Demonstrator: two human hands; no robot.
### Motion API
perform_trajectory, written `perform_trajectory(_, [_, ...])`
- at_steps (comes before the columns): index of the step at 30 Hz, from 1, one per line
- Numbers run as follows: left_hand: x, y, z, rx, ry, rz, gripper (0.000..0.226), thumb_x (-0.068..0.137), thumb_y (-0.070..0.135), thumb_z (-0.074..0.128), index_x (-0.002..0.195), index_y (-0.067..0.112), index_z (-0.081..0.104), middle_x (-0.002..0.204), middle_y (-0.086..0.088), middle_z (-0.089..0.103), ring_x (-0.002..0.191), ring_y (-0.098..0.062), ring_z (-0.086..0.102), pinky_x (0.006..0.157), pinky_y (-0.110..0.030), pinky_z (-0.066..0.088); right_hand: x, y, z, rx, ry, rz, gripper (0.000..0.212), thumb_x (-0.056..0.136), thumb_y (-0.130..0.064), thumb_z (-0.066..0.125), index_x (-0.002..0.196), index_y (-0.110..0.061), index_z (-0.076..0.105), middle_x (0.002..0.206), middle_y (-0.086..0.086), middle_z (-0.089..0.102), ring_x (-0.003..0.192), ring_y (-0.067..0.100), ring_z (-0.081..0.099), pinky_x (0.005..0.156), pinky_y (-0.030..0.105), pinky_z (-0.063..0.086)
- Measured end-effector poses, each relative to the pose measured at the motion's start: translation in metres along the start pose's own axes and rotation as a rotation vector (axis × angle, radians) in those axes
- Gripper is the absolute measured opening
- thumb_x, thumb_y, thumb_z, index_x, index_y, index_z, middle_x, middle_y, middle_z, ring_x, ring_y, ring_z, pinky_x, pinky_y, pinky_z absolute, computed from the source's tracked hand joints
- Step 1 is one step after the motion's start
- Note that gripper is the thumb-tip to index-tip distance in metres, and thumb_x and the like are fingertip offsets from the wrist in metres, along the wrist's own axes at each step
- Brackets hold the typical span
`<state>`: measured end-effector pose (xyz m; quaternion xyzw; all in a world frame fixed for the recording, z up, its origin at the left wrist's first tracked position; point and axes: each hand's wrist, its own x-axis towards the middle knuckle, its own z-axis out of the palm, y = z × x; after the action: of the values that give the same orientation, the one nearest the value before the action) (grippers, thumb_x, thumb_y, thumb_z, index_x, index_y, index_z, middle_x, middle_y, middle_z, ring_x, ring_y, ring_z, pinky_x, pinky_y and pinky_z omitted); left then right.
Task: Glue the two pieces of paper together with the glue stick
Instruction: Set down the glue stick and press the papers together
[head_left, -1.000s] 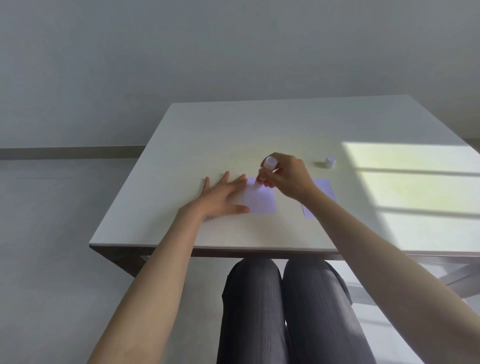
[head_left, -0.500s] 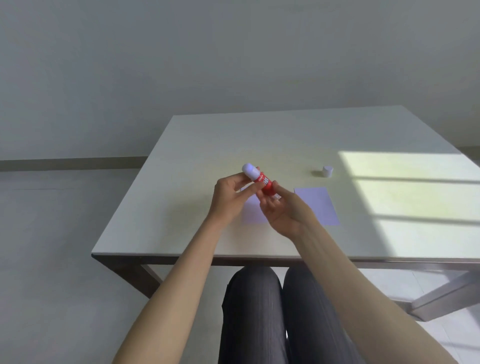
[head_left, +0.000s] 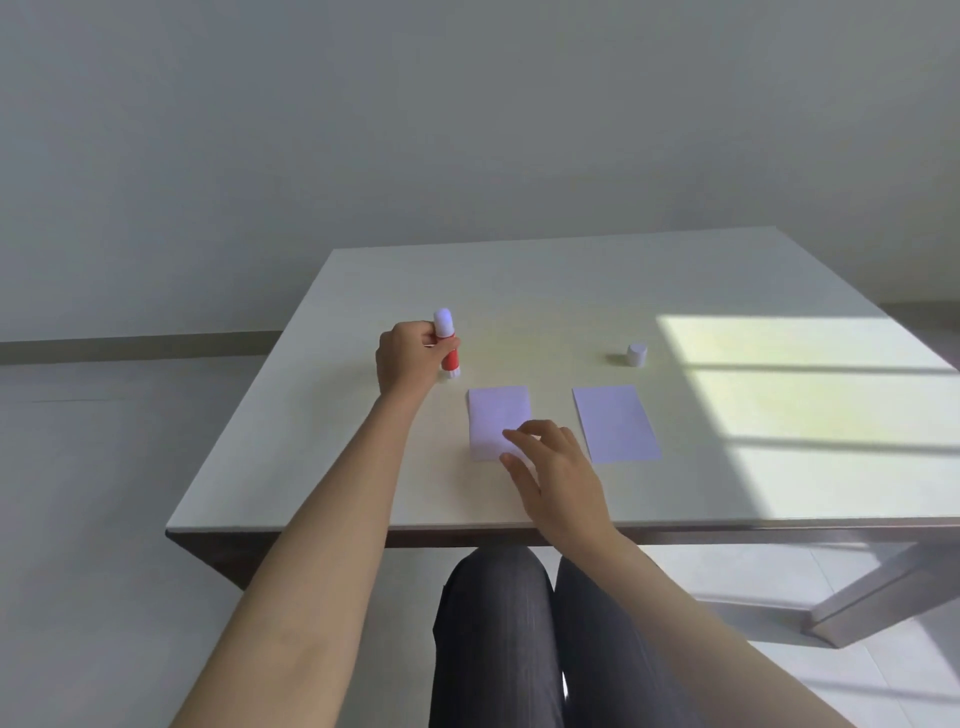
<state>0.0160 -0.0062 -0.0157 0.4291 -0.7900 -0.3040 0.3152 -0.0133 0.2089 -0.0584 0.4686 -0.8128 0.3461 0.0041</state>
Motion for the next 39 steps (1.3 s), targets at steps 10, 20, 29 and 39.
perform_trajectory(10, [0.001, -0.006, 0.014, -0.001, -0.008, 0.001, 0.023, 0.075, 0.031, 0.060, 0.058, 0.016, 0.063, 0.056, 0.006, 0.068, 0.063, -0.008, 0.061, 0.052, -0.023, 0.035, 0.000, -0.001, 0.004, -0.424, -0.001, -0.309, 0.038, 0.079, -0.041, 0.066, 0.103, -0.011, 0.070, 0.106, 0.000, 0.070, 0.085, 0.027, 0.065, 0.064, 0.032, 0.051])
perform_trajectory(20, [-0.033, -0.016, 0.008, -0.131, 0.188, -0.028, 0.085, 0.079, 0.037, 0.070, 0.147, 0.010, 0.027, 0.150, -0.010, 0.036, 0.140, -0.025, 0.031, 0.111, -0.039, 0.027, -0.027, 0.008, 0.000, -0.406, 0.071, -0.470, 0.039, 0.064, -0.053, 0.073, 0.077, -0.016, 0.071, 0.084, -0.004, 0.070, 0.079, 0.022, 0.066, 0.065, 0.026, 0.051])
perform_trajectory(29, [-0.108, 0.003, 0.011, -0.488, 0.226, 0.013, 0.017, 0.091, 0.020, 0.055, 0.107, 0.019, 0.062, 0.099, 0.010, 0.064, 0.084, 0.017, 0.056, 0.070, 0.000, 0.042, -0.023, 0.004, -0.019, -0.039, 0.270, -0.243, 0.013, 0.074, -0.003, 0.069, 0.065, -0.007, 0.063, 0.064, 0.004, 0.060, 0.053, 0.023, 0.051, 0.043, 0.029, 0.042])
perform_trajectory(39, [-0.143, 0.030, 0.037, -0.646, 0.047, -0.122, 0.008, 0.085, 0.017, 0.065, 0.080, 0.022, 0.062, 0.078, 0.000, 0.066, 0.075, -0.018, 0.064, 0.059, -0.026, 0.055, 0.011, 0.018, -0.063, 0.892, 0.360, 0.431, 0.007, 0.086, -0.002, 0.058, 0.080, -0.003, 0.063, 0.064, 0.012, 0.066, 0.052, 0.021, 0.062, 0.054, 0.029, 0.055])
